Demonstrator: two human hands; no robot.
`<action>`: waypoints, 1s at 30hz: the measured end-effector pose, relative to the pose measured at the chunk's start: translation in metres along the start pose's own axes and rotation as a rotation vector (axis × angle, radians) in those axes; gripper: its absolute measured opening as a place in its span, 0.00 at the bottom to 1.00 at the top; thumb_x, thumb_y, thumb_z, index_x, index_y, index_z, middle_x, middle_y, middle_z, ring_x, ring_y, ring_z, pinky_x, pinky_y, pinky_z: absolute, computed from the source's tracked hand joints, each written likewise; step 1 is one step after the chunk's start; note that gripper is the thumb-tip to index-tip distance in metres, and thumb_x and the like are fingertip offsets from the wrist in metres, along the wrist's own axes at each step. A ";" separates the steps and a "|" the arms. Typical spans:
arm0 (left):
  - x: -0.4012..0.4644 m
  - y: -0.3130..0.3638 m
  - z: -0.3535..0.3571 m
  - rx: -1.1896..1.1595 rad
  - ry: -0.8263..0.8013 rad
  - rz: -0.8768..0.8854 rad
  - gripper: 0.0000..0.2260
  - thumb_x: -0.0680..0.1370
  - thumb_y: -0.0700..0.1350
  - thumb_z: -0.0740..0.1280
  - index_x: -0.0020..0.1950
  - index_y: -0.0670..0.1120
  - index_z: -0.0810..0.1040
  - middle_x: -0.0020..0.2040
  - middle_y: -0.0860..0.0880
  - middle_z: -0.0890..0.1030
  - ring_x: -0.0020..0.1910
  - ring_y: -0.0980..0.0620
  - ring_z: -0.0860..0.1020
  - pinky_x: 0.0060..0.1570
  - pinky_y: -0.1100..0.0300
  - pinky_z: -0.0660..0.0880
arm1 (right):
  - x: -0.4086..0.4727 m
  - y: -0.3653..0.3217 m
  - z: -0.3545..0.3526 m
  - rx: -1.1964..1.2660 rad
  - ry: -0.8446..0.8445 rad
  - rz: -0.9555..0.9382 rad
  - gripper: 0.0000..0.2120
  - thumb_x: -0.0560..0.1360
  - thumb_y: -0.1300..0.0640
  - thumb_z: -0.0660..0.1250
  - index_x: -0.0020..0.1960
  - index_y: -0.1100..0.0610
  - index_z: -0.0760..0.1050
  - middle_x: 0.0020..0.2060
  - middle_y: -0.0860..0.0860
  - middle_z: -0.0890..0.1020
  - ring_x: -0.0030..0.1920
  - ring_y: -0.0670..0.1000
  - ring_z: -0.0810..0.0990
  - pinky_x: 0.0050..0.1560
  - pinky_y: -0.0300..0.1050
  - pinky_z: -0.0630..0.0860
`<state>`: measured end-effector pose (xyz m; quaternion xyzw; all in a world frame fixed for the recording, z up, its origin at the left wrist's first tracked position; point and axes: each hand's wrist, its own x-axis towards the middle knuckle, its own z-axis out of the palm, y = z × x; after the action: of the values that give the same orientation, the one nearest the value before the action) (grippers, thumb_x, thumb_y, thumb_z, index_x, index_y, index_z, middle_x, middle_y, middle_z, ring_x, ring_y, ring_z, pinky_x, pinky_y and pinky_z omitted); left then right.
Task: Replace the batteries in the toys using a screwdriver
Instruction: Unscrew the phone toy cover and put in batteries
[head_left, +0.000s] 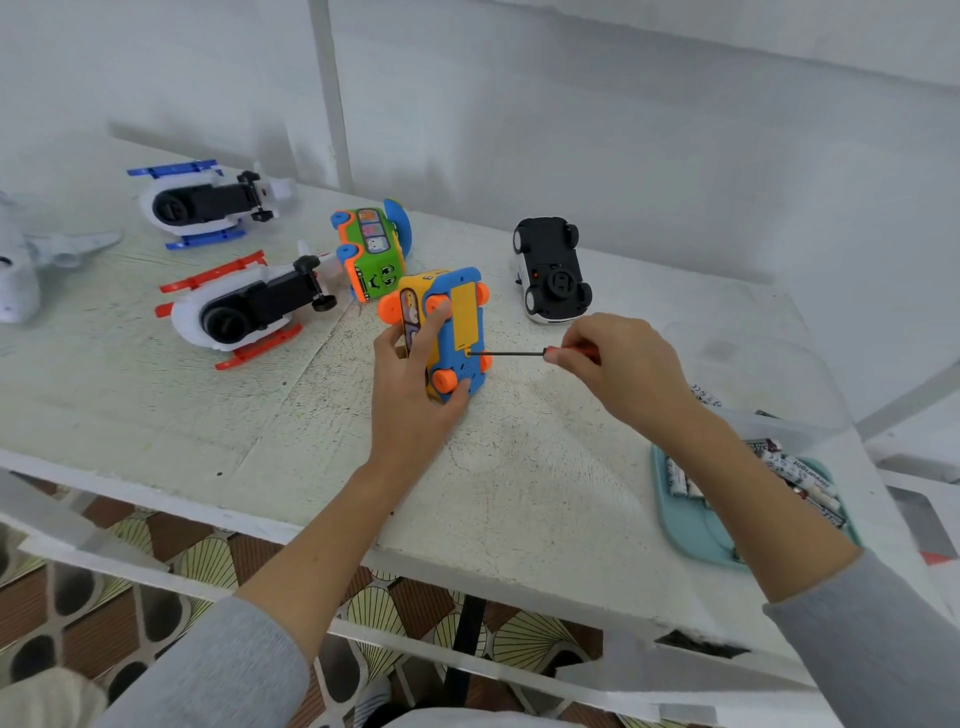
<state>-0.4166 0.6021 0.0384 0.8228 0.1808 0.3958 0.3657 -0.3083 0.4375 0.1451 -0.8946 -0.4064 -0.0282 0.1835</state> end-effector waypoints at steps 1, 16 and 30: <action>0.000 0.000 0.000 0.001 0.000 -0.004 0.37 0.72 0.40 0.72 0.72 0.64 0.57 0.67 0.42 0.63 0.62 0.53 0.68 0.55 0.52 0.78 | 0.000 0.000 0.000 0.020 -0.004 -0.011 0.13 0.75 0.48 0.65 0.45 0.58 0.76 0.41 0.49 0.78 0.40 0.49 0.74 0.38 0.42 0.69; -0.001 0.000 0.000 -0.032 0.016 -0.022 0.38 0.72 0.40 0.72 0.72 0.64 0.57 0.67 0.43 0.63 0.61 0.54 0.69 0.55 0.55 0.78 | -0.003 0.006 0.004 0.235 0.112 -0.151 0.12 0.68 0.66 0.73 0.49 0.62 0.73 0.47 0.49 0.70 0.40 0.34 0.73 0.41 0.24 0.68; -0.001 0.001 0.000 -0.019 -0.001 -0.002 0.38 0.72 0.40 0.72 0.70 0.67 0.56 0.67 0.44 0.62 0.64 0.50 0.70 0.55 0.53 0.78 | -0.008 0.002 0.005 0.415 0.205 -0.128 0.12 0.71 0.65 0.70 0.46 0.56 0.67 0.44 0.54 0.74 0.40 0.41 0.74 0.39 0.27 0.69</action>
<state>-0.4172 0.6010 0.0385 0.8193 0.1779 0.3966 0.3739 -0.3129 0.4321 0.1379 -0.8027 -0.4387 -0.0463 0.4013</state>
